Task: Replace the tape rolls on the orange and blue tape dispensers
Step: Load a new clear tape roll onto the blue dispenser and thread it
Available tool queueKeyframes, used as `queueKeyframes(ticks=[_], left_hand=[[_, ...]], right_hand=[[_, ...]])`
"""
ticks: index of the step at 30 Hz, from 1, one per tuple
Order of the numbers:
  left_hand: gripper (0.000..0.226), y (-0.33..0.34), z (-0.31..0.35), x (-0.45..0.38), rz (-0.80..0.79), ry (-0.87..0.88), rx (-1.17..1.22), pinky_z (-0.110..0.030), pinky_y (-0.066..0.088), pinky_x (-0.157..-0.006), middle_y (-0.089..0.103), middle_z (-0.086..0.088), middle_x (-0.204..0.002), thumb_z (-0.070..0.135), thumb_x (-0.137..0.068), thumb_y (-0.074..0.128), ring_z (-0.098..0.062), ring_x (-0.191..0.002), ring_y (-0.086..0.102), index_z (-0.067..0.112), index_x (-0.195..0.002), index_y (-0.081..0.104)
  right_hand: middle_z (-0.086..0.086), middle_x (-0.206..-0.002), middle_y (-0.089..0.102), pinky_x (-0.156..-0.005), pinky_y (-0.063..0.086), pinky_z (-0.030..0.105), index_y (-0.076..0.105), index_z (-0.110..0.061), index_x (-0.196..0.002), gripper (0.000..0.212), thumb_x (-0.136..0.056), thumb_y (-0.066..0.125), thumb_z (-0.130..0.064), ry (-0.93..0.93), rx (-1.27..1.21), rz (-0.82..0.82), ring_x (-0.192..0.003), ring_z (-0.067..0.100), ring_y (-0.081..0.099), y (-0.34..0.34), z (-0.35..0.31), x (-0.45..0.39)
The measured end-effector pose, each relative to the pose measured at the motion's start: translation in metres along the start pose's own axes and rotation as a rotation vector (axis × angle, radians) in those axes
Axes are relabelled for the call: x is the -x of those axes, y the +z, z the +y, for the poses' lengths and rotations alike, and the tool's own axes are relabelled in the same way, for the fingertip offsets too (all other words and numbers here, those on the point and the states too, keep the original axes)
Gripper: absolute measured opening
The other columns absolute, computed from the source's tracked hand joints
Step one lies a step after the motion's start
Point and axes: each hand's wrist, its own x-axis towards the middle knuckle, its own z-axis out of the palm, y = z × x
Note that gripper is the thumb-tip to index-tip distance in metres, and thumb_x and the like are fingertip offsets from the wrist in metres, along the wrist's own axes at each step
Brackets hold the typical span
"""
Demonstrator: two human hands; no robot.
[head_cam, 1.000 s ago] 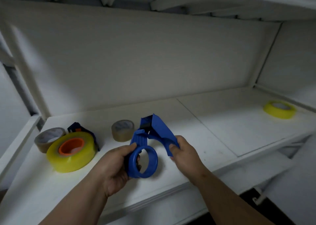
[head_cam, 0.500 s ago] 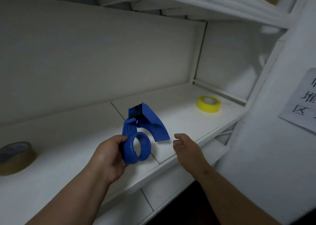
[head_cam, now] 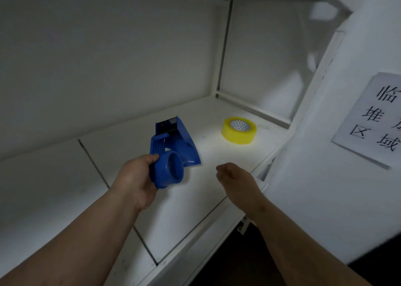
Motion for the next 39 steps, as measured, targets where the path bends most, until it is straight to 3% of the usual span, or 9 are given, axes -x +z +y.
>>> queueKeyframes(ticks=[6,11,15,20,27,30,32,36,39], left_hand=[[0.014,0.033,-0.004,-0.047,0.027,0.008,-0.032,-0.039,0.051,-0.072,0.072,-0.008,-0.089,0.012,-0.095,0.053,-0.023,-0.077,0.065,0.008,-0.1,0.066],[0.015,0.063,-0.006,-0.079,0.117,0.057,0.007,-0.041,0.05,-0.075,0.073,-0.009,-0.09,0.01,-0.096,0.052,-0.025,-0.081,0.066,0.008,-0.1,0.066],[0.015,0.084,-0.003,-0.095,0.195,0.101,0.055,-0.041,0.051,-0.075,0.072,-0.011,-0.094,0.009,-0.096,0.051,-0.026,-0.082,0.066,0.006,-0.102,0.065],[0.014,0.093,-0.006,-0.099,0.27,0.13,0.1,-0.04,0.051,-0.072,0.072,-0.011,-0.094,0.008,-0.097,0.051,-0.027,-0.083,0.066,0.007,-0.101,0.064],[0.019,0.083,-0.014,-0.088,0.296,0.117,0.189,-0.039,0.051,-0.065,0.072,-0.01,-0.085,0.01,-0.096,0.048,-0.025,-0.074,0.067,0.005,-0.107,0.063],[0.018,0.074,-0.014,-0.079,0.296,0.117,0.223,-0.036,0.049,-0.058,0.067,-0.007,-0.071,0.011,-0.096,0.047,-0.02,-0.057,0.064,0.007,-0.103,0.063],[0.018,0.066,-0.012,-0.073,0.303,0.124,0.24,-0.038,0.049,-0.061,0.066,-0.007,-0.071,0.011,-0.096,0.046,-0.022,-0.061,0.062,0.008,-0.102,0.063],[0.017,0.046,-0.007,-0.055,0.315,0.13,0.276,-0.037,0.049,-0.059,0.07,-0.005,-0.065,0.012,-0.094,0.047,-0.022,-0.063,0.062,0.009,-0.1,0.063],[0.019,0.029,0.001,-0.036,0.311,0.142,0.287,-0.039,0.049,-0.062,0.07,-0.009,-0.08,0.012,-0.096,0.045,-0.024,-0.069,0.063,0.009,-0.104,0.062]], right_hand=[[0.006,-0.122,0.062,-0.086,0.036,0.021,0.061,-0.016,-0.12,0.029,-0.095,0.05,-0.025,-0.013,0.116,0.0,-0.111,0.021,0.057,-0.016,0.035,-0.065],[0.016,-0.119,0.061,-0.089,0.038,0.028,0.065,-0.01,-0.114,0.026,-0.092,0.055,-0.021,-0.154,0.252,0.054,-0.111,0.031,0.055,-0.033,0.061,-0.139],[0.019,-0.136,0.049,-0.105,0.033,0.038,0.052,-0.007,-0.13,0.047,-0.086,0.058,-0.023,-0.214,0.427,0.071,-0.126,0.035,0.043,-0.046,0.081,-0.193],[0.008,-0.152,0.031,-0.116,0.01,0.047,0.026,-0.014,-0.145,0.066,-0.086,0.051,-0.03,-0.153,0.641,-0.045,-0.143,0.026,0.02,-0.041,0.098,-0.233],[0.008,-0.13,0.053,-0.105,0.025,0.045,0.052,-0.02,-0.125,0.045,-0.086,0.049,-0.042,-0.138,0.814,-0.002,-0.129,0.029,0.037,-0.039,0.098,-0.245],[0.008,-0.132,0.053,-0.102,0.027,0.044,0.052,-0.019,-0.127,0.046,-0.088,0.05,-0.042,-0.137,0.691,-0.008,-0.129,0.03,0.038,-0.035,0.084,-0.232],[0.013,-0.132,0.053,-0.101,0.032,0.046,0.051,-0.013,-0.128,0.046,-0.09,0.053,-0.039,-0.146,0.495,0.014,-0.127,0.032,0.043,-0.034,0.067,-0.219],[0.016,-0.098,0.063,-0.077,0.05,0.042,0.061,-0.008,-0.105,0.023,-0.093,0.057,-0.028,-0.142,-0.317,-0.086,-0.09,0.032,0.061,-0.037,0.017,-0.174],[0.005,-0.083,0.062,-0.062,0.046,0.029,0.061,-0.011,-0.094,0.017,-0.093,0.056,-0.027,-0.186,-0.657,-0.284,-0.072,0.018,0.057,-0.033,-0.02,-0.126]])
